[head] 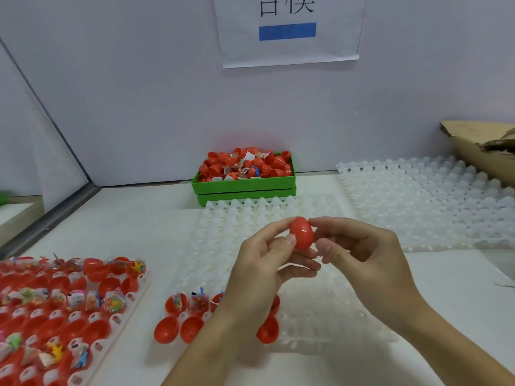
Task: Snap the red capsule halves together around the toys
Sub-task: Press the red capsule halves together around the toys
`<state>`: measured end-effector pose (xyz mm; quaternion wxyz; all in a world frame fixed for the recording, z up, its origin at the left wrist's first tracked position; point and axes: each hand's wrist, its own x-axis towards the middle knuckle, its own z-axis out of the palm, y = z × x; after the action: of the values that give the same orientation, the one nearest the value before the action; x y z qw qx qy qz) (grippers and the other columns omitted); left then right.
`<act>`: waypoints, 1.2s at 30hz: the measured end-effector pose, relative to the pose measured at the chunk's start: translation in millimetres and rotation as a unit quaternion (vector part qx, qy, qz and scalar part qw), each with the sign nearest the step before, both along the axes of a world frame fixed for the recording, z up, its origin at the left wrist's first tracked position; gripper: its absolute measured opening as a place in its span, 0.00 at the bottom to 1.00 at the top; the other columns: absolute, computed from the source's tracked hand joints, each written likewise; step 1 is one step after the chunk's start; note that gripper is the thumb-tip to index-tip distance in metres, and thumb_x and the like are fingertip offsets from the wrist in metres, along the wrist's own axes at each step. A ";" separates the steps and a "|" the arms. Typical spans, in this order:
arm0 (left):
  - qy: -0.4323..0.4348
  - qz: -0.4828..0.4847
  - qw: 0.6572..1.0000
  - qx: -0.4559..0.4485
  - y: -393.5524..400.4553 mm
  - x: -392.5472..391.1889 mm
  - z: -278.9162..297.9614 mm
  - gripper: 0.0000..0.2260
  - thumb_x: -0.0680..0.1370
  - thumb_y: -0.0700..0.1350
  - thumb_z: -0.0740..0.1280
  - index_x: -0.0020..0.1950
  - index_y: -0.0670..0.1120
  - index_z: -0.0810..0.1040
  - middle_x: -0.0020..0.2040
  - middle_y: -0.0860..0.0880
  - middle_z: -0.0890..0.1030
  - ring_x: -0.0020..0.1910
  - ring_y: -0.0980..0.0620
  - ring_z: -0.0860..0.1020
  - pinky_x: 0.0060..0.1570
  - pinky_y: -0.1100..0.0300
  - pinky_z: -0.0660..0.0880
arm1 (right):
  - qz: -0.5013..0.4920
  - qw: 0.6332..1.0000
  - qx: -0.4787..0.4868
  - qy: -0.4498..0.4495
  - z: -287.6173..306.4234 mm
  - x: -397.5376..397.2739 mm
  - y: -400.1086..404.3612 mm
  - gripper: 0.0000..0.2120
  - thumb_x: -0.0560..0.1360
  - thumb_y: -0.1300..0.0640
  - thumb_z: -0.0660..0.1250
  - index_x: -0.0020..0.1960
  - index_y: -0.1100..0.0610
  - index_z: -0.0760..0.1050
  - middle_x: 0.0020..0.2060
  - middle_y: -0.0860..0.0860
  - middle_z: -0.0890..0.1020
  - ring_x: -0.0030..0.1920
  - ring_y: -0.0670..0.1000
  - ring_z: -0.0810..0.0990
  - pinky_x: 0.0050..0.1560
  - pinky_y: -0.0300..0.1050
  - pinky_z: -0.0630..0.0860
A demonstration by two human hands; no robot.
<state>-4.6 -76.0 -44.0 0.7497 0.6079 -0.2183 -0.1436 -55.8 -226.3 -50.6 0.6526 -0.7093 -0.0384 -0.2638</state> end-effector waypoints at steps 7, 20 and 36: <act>0.128 -0.082 0.980 -0.131 0.4 0.4 2.3 0.14 0.74 0.42 0.62 0.52 0.40 0.85 0.44 0.37 0.83 0.37 0.44 0.82 0.39 0.57 0.80 | 0.010 1.000 -0.017 -0.017 1.9 -2.7 4.9 0.14 0.70 0.61 0.74 0.52 0.46 0.84 0.42 0.52 0.85 0.43 0.53 0.84 0.46 0.50 0.83; -0.137 0.104 0.981 0.093 0.1 3.4 -6.7 0.12 0.71 0.43 0.77 0.52 0.52 0.80 0.41 0.50 0.83 0.38 0.53 0.83 0.38 0.62 0.80 | 0.016 0.996 -0.086 -0.001 -7.2 1.3 6.1 0.21 0.74 0.72 0.69 0.55 0.47 0.82 0.47 0.44 0.87 0.48 0.48 0.86 0.46 0.38 0.81; -0.266 0.146 0.944 0.127 0.4 -0.3 -10.1 0.19 0.68 0.40 0.71 0.58 0.46 0.83 0.45 0.57 0.81 0.45 0.54 0.81 0.44 0.60 0.80 | 0.028 0.999 0.022 0.034 -3.9 -1.3 7.2 0.17 0.71 0.78 0.68 0.47 0.58 0.83 0.39 0.51 0.88 0.37 0.51 0.85 0.41 0.36 0.80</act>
<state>-4.9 -75.6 -54.1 0.5940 0.7392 -0.2985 0.1080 -57.1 -219.2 -54.6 0.6762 -0.7019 -0.0303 -0.2218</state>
